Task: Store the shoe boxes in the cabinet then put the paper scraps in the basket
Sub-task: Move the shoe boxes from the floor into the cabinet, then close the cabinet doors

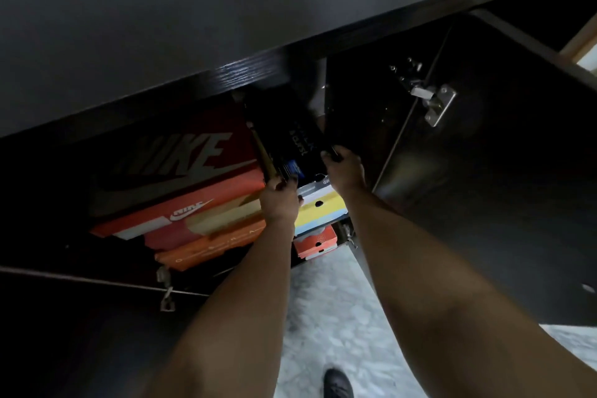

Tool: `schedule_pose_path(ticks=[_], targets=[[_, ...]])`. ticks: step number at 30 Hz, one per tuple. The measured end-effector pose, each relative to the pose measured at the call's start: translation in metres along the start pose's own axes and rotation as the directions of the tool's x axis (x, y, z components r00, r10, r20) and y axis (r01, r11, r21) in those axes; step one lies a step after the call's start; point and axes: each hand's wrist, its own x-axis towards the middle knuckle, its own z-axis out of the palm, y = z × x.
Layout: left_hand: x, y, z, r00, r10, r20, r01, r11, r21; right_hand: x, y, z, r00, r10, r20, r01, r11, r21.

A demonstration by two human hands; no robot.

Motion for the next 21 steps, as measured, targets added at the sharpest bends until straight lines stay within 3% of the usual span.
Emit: schedule_pose_path(ticks=[6, 9, 14, 18, 21], targets=[[-0.019, -0.009, -0.022, 0.997, -0.010, -0.081, 0.025, 0.982, 0.186, -0.027, -0.008, 0.000, 0.996, 0.093, -0.014, -0.093, 0.996, 0.005], [-0.049, -0.009, -0.047, 1.000, -0.001, 0.012, -0.003, 0.933, 0.361, -0.065, -0.015, -0.009, 0.988, 0.134, -0.080, -0.133, 0.991, 0.023], [-0.104, 0.032, -0.097, 0.964, 0.109, 0.242, -0.248, 0.697, 0.673, -0.155, -0.027, -0.021, 0.983, 0.151, -0.107, -0.150, 0.989, 0.021], [-0.145, 0.089, -0.132, 0.891, 0.207, 0.404, -0.450, 0.528, 0.720, -0.230, -0.047, -0.020, 0.984, 0.126, -0.123, -0.120, 0.991, 0.055], [-0.176, 0.134, -0.160, 0.786, 0.324, 0.527, -0.618, 0.361, 0.699, -0.275, -0.073, -0.018, 0.987, 0.075, -0.144, -0.070, 0.997, 0.038]])
